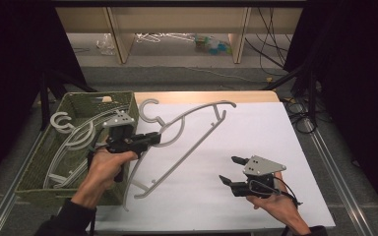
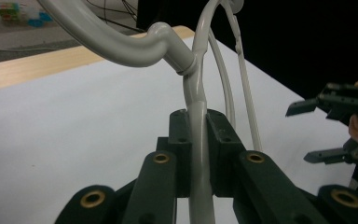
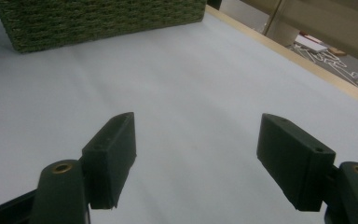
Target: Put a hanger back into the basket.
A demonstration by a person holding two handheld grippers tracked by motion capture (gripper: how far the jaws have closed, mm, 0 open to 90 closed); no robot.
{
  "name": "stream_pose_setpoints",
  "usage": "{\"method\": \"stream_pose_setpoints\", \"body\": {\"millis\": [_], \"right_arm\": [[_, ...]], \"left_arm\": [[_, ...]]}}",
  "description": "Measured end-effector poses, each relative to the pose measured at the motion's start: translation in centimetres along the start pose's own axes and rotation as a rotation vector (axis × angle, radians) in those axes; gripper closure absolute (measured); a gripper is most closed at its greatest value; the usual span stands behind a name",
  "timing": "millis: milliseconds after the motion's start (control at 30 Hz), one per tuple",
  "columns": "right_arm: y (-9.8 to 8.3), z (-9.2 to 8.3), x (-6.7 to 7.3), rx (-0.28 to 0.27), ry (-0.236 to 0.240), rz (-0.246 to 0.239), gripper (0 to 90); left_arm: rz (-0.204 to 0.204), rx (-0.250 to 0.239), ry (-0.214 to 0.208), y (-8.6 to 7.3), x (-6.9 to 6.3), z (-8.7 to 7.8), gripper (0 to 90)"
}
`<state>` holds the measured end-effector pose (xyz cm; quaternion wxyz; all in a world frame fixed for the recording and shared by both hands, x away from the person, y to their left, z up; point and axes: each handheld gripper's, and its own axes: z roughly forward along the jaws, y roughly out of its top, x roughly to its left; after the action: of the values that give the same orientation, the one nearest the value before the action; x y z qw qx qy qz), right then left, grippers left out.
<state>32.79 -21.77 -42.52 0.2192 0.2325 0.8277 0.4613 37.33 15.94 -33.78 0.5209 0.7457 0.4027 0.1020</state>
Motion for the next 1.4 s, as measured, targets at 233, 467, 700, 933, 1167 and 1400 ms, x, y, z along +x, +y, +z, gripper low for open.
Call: {"method": "stream_pose_setpoints", "body": {"millis": [233,467,700,933,1167,1400], "right_arm": [[-0.4,-0.1,0.1,0.006,0.008,0.009,29.4],[-0.3,0.1,0.4,-0.002,0.012,0.008,29.5],[-0.3,0.1,0.5,0.009,0.022,0.005,29.6],[-0.3,0.4,0.6,0.004,0.021,0.012,29.5],[-0.3,0.4,0.6,0.014,0.038,0.013,28.9],[-0.3,0.5,0.7,-0.005,0.027,0.024,25.1]], "left_arm": [[0.000,-0.027,0.029,1.7,1.1,-3.4,81.1],[-0.037,-0.075,0.073,2.6,2.6,-6.9,81.3],[-0.065,-0.101,0.153,2.2,5.8,-9.4,81.3],[-0.076,-0.107,0.223,1.9,9.2,-10.9,81.3],[-0.063,-0.123,0.291,1.7,11.6,-11.5,81.2],[-0.076,-0.121,0.340,1.4,14.3,-11.7,81.2]]}}
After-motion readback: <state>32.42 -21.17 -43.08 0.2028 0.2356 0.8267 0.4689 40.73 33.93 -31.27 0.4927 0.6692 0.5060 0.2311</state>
